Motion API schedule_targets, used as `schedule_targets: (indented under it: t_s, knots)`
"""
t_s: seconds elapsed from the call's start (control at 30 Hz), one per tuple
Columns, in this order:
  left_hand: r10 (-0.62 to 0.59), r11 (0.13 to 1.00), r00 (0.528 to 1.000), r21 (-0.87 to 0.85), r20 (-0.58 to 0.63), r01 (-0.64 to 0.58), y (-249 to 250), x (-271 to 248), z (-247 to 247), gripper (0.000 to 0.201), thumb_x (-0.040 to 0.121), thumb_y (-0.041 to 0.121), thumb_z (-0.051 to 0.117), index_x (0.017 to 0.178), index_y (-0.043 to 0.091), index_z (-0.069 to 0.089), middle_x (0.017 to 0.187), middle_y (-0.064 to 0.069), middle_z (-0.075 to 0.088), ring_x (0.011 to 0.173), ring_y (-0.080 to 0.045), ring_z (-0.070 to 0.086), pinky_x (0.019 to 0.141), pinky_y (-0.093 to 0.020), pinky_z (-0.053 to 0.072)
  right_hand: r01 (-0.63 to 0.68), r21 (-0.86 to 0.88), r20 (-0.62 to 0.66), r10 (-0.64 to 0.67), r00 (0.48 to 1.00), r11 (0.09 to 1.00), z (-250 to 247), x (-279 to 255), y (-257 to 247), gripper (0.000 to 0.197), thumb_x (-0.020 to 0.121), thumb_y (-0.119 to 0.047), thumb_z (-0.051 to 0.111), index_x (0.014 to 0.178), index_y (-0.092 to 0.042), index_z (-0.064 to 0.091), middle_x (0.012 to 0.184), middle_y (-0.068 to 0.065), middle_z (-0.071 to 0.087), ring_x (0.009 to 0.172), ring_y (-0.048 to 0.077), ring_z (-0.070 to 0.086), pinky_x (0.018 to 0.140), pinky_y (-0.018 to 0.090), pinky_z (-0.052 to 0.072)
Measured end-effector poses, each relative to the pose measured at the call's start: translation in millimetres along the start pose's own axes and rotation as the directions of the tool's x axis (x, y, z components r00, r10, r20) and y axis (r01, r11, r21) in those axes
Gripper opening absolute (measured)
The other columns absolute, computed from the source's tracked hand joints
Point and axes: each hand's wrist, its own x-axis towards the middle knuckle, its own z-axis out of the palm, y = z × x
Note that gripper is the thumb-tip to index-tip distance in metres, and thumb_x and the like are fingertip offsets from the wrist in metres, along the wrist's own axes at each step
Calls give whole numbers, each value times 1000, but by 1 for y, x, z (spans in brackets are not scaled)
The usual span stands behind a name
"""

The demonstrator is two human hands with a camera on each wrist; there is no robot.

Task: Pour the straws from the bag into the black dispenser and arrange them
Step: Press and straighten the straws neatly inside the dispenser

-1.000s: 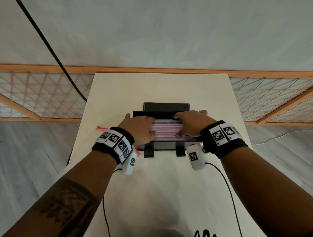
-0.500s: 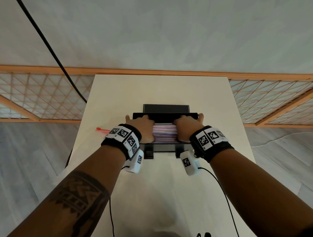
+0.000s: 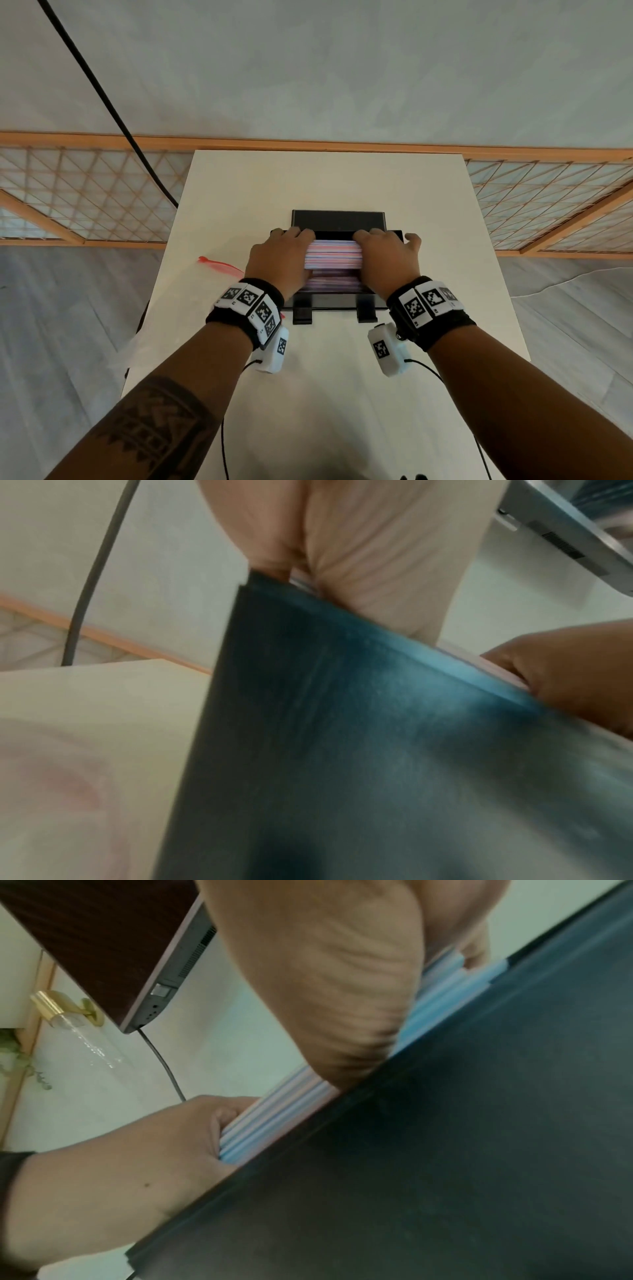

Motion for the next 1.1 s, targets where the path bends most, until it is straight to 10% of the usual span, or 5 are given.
schedule_targets:
  t_s: [0.27, 0.5, 0.67, 0.9, 1.1]
  knots:
    - [-76, 949, 995, -311, -72, 50, 3, -20, 16, 75, 78, 64, 63, 141, 28, 41, 136, 5, 48, 124, -18, 48, 94, -40, 51, -49, 389, -48, 74, 996, 920, 11, -22, 0, 81, 74, -60, 77, 144, -34, 44, 141, -9, 48, 137, 17, 41, 116, 58, 21]
    - [-35, 999, 991, 42, 130, 30, 4, -50, 24, 82, 95, 67, 3, 160, 17, 2, 169, 0, -2, 156, -18, -5, 118, -64, 3, -6, 253, -37, 16, 999, 968, 20, -62, 2, 96, 83, -85, 26, 156, -23, 24, 164, 0, 25, 152, 18, 22, 116, 59, 19]
    - [-80, 996, 974, 62, 212, 69, 12, -55, 24, 90, 87, 67, -12, 160, 17, 4, 169, 2, -4, 156, -15, -2, 118, -66, -2, -5, 150, -64, 15, 998, 989, 31, -74, 0, 91, 89, -78, 9, 150, -19, 41, 158, 1, 42, 146, 20, 38, 111, 57, 22]
    - [-72, 985, 952, -173, -298, 20, -1, -56, 16, 56, 96, 32, 42, 148, 12, 45, 157, -3, 41, 144, -27, 36, 120, -51, 27, -2, 289, -326, 100, 940, 957, 27, -73, 10, 41, 93, -49, 54, 124, -24, 62, 129, -3, 65, 119, 21, 62, 99, 49, 39]
    - [-145, 945, 986, -308, -81, 113, -14, -44, 33, 62, 90, 29, 43, 149, 12, 34, 164, -2, 10, 147, -30, 14, 121, -47, 24, 59, 253, -233, 2, 972, 966, 36, -67, 13, 54, 97, -55, 37, 138, -25, 53, 148, -5, 50, 136, 14, 48, 106, 49, 36]
